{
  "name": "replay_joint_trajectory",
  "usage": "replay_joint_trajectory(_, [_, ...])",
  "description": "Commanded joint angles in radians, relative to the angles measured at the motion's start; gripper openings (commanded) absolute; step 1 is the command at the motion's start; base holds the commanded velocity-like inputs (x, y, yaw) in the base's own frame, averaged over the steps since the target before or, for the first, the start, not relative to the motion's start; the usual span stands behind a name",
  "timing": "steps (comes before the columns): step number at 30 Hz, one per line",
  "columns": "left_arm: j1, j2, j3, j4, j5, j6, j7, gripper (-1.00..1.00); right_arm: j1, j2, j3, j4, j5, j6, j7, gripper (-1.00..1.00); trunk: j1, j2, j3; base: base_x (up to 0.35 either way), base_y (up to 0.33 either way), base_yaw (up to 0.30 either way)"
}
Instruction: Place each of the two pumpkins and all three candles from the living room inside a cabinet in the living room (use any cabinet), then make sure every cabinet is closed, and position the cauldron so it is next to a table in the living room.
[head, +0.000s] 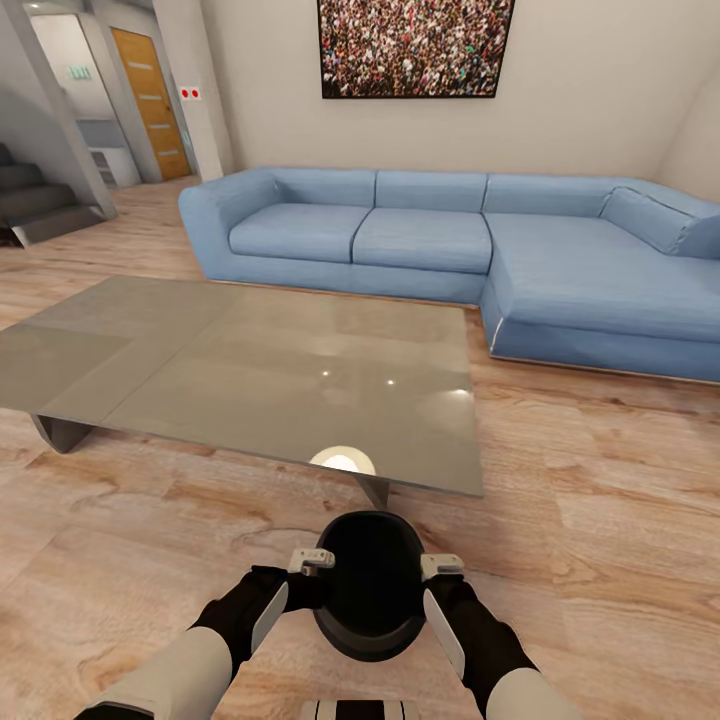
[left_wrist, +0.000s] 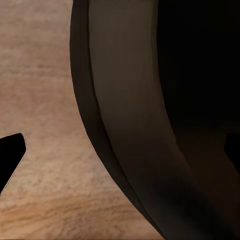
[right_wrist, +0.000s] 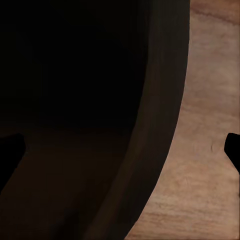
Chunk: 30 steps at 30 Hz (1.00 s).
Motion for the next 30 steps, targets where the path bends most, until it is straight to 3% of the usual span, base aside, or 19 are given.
replay_joint_trajectory(1, [0.0,0.001,-0.005,-0.002,0.004,0.005,0.0,1.0,0.0,0.0,0.002,-0.001,-0.011,0.003,-0.009,1.0,0.0,0.0,-0.001,0.0,0.0,0.0])
replay_joint_trajectory(16, [0.0,0.001,-0.005,-0.002,0.005,0.005,0.0,1.0,0.0,0.0,0.002,-0.001,-0.011,0.003,-0.009,1.0,0.0,0.0,-0.001,0.0,0.0,0.0])
replay_joint_trajectory(30, [0.0,0.001,-0.005,-0.002,0.006,0.007,0.001,1.0,0.0,0.0,0.002,-0.001,-0.011,0.004,-0.009,1.0,-0.006,0.003,0.053,0.0,0.0,0.0])
